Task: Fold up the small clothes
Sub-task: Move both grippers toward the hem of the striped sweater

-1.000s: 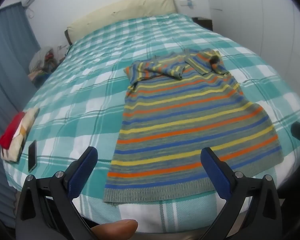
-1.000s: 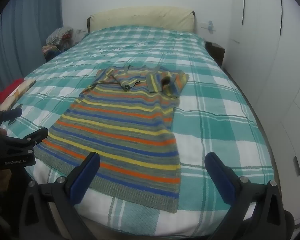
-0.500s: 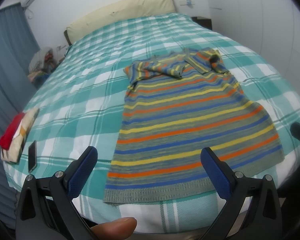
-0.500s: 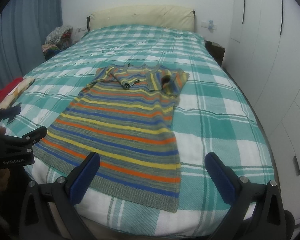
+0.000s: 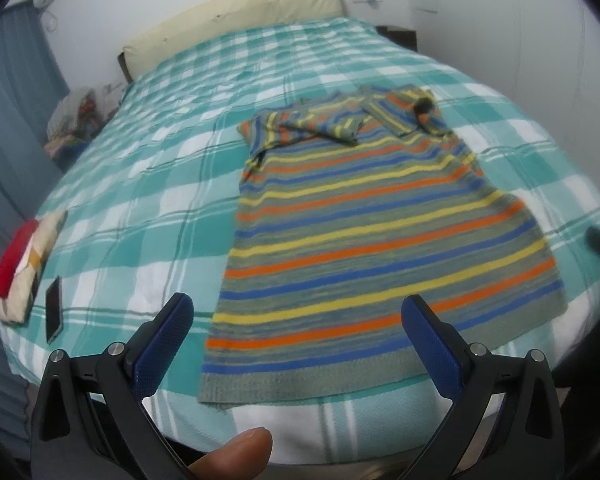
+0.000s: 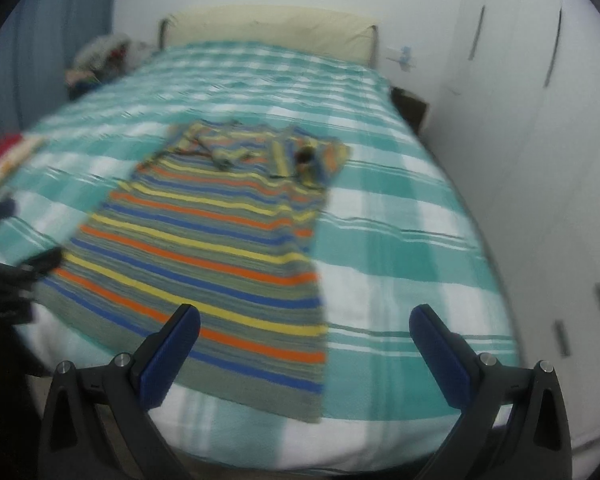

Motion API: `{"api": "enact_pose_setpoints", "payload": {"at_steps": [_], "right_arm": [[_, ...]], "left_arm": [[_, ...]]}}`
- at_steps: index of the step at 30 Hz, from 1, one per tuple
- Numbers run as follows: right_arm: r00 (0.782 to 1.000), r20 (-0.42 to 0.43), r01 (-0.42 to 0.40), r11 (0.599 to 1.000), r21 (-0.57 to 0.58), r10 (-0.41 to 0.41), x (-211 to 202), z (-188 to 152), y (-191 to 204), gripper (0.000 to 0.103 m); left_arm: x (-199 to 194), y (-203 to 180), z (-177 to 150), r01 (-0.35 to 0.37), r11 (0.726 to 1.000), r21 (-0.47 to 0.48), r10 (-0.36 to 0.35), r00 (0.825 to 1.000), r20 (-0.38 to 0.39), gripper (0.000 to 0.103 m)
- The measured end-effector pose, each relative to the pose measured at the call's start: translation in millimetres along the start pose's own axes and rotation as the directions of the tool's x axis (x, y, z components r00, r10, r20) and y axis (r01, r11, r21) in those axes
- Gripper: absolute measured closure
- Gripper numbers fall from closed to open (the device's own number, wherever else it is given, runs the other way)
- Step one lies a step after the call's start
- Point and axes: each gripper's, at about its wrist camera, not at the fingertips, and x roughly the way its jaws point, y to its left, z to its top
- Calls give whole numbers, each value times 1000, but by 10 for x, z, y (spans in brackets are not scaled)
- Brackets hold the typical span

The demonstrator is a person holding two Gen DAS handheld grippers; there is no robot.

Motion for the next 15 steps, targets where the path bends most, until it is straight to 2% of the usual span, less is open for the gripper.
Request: {"api": "enact_pose_setpoints", "payload": {"at_steps": [2,6,15], "right_arm": [[998,-9,62,998,-9,-62,5,-4,-42,0],[993,-26,119,993,1,-119,22,-21,-155,0],[989,-56,140,990,4,-139,55,-59,-193,0]], "left_arm": [[16,19,-27,-29,999,12,29,1000,7,0],[58,66,-41,-61,998,11,61,998,3,0],[200,131,-83,-48,999,-8,48,998,-48,0]]}}
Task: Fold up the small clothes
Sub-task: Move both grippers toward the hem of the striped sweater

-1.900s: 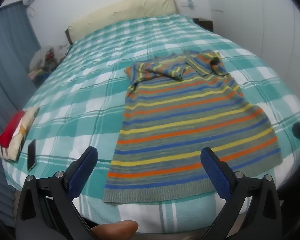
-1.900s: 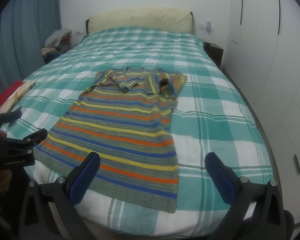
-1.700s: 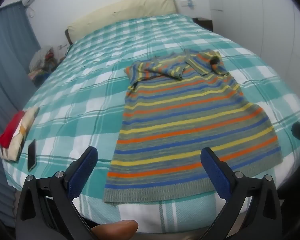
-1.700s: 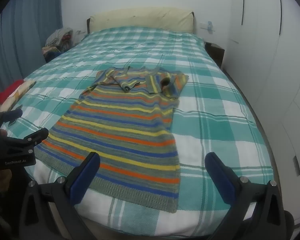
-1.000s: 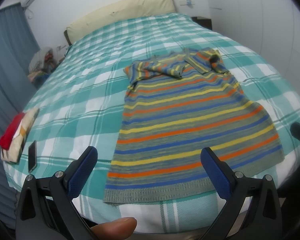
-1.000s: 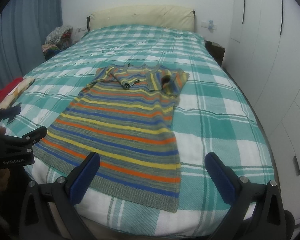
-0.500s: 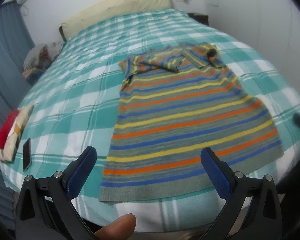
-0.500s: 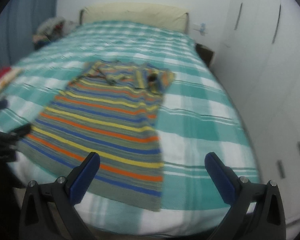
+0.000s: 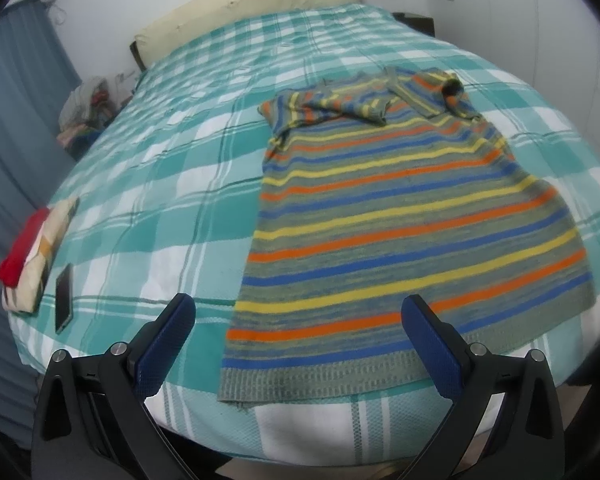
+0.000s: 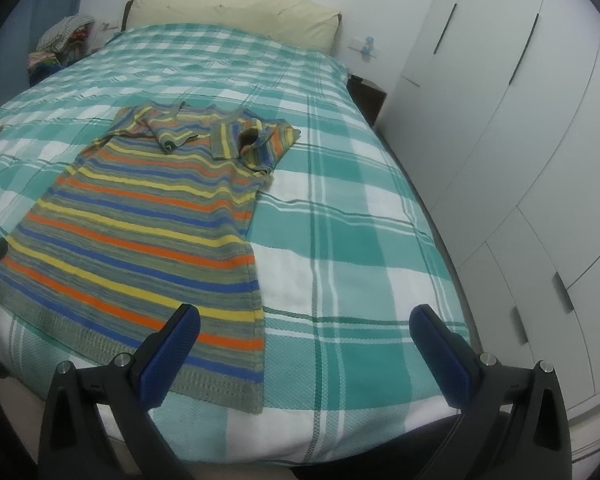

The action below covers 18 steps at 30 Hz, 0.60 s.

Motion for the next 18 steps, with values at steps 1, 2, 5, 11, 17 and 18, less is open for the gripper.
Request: {"api": "enact_pose_setpoints", "payload": {"at_steps": [1,2,5,11,17,18], "right_arm": [[1000,-1,-2,1000,1,2,14,-1,1,0],[1000,-2,-2,1000,0,2,15,-2,1,0],[1000,-6,-2,1000,-1,2,30,0,10,0],[1000,-14,-4,1000,-4,4,62,-10,26,0],[1000,-14,-11,1000,-3,11,79,-19,31,0],[1000,-6,-28,1000,-4,28,81,-22,19,0]], "left_arm": [[4,-6,-4,2,1000,6,-2,1000,0,0],[8,-6,-6,2,1000,9,-2,1000,0,0],[16,-8,-10,16,1000,10,-16,1000,-2,0],[62,-13,-14,47,999,7,-47,999,-17,0],[161,104,-9,142,990,-4,-142,988,-55,0],[183,160,5,149,989,-11,-150,987,-57,0]]}}
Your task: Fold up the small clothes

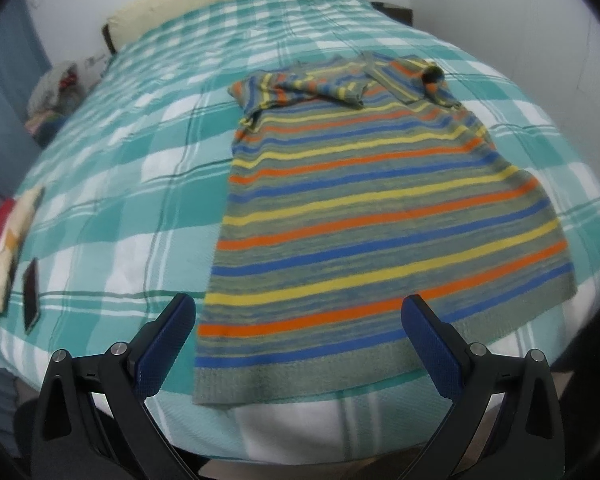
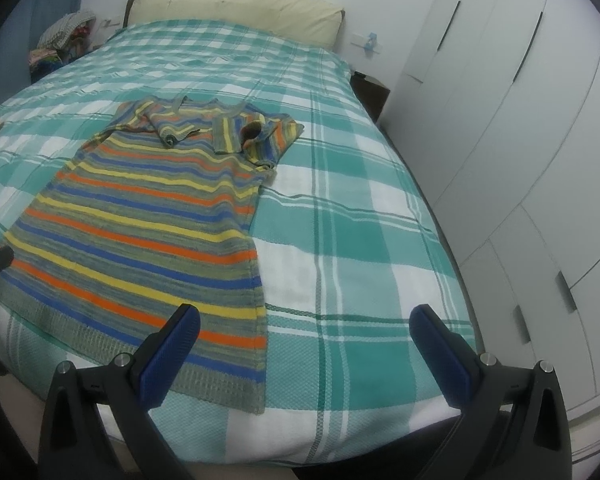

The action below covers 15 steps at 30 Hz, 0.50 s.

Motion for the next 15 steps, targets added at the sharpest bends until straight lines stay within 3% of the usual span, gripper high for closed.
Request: {"api": "enact_pose_setpoints", "payload": {"at_steps": [3,5,8,11,12,13,14,15], "right_arm": [[990,37,-139,989,43,138,0,-30,-291,0],[986,32,-166,978,124,163,68,-52,-593,0],[972,-18,-220,933,285,235,311,-164,-1041,0],[882,-85,-390,819,421,463,657,-327,-1077,1],[827,-111,-448,767,459,550,794,-386,-982,4],[787,-127,-487,735,473,603,877,-423,-893,7],[733,-158,-535,704,467,661,986,-453,-720,14],[716,-189,-547,709,444,672,1050,-461,-590,17]], "left_arm": [[62,500,4,40,993,-109,-43,999,-22,0],[239,874,-68,61,976,-210,-78,994,-74,0],[494,1027,-235,107,951,-290,-147,982,-118,1],[663,820,-319,155,955,-254,-204,963,-177,2],[688,661,-348,158,969,-189,-194,962,-191,2],[693,572,-356,150,978,-147,-177,964,-197,4],[690,483,-364,138,985,-106,-157,967,-198,5],[688,436,-370,127,989,-80,-141,970,-197,7]]}}
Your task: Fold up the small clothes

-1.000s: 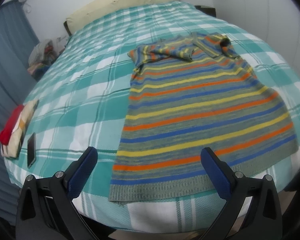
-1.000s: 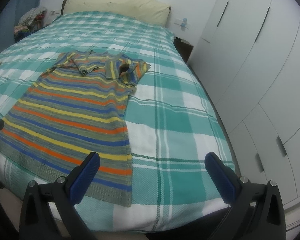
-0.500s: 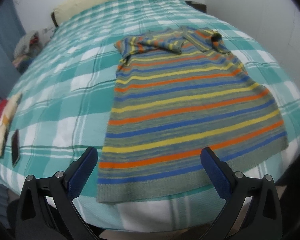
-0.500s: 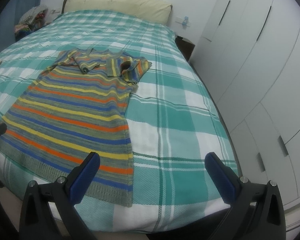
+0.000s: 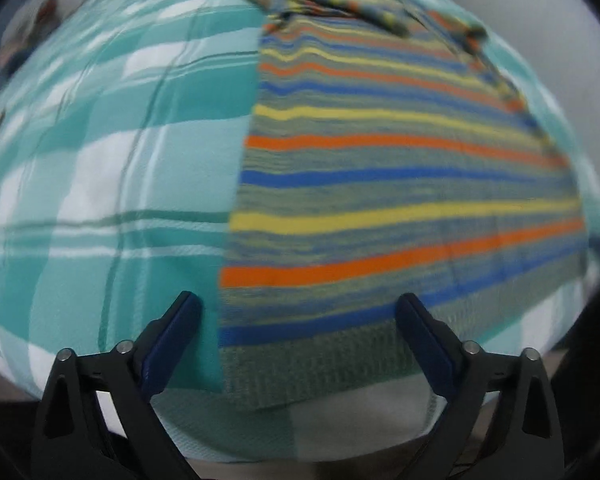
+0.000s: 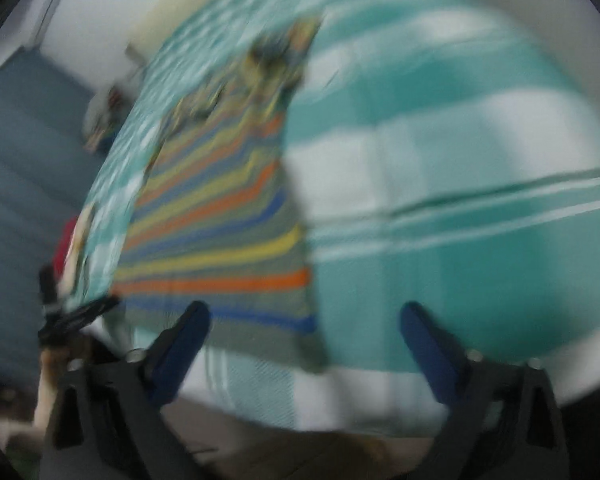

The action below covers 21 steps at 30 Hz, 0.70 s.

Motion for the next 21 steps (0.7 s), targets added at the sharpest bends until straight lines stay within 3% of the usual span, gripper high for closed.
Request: {"api": "enact_pose_setpoints", "payload": {"at_steps": [4,8,10,11,12,13,15,18,21], "right_arm": [[999,-8,42,996,-82,-42,264,5,153,18],[1000,-27,-7,993,-120,4,268,0,268,24],[999,-42,-18,990,-139,12,305,-7,277,36],[998,-56,-22,989,-147,14,342,-7,295,57],[997,-67,-34,988,-151,24,378,-12,267,87],[996,-79,-46,988,-148,35,403,-2,234,97],[994,-100,-65,989,-129,53,427,19,187,97],[998,-68,0,987,-160,-11,262,20,236,97],[999,-33,38,984,-175,-44,-45,13,298,98]], "left_arm": [[-30,169,17,-24,995,-93,25,1000,11,9],[-28,410,-20,27,982,-187,-24,1000,13,11],[3,330,-52,11,986,-164,-11,1000,1,27],[8,360,-43,15,989,-148,-16,1000,-1,34],[-6,352,-53,26,991,-135,-27,1000,-3,49],[-18,323,-50,50,991,-128,-51,999,-2,72],[-37,358,-78,114,981,-156,-116,993,-3,99],[-182,474,-124,174,966,-190,-175,985,14,100],[-373,465,-180,213,964,-159,-211,977,26,100]]}}
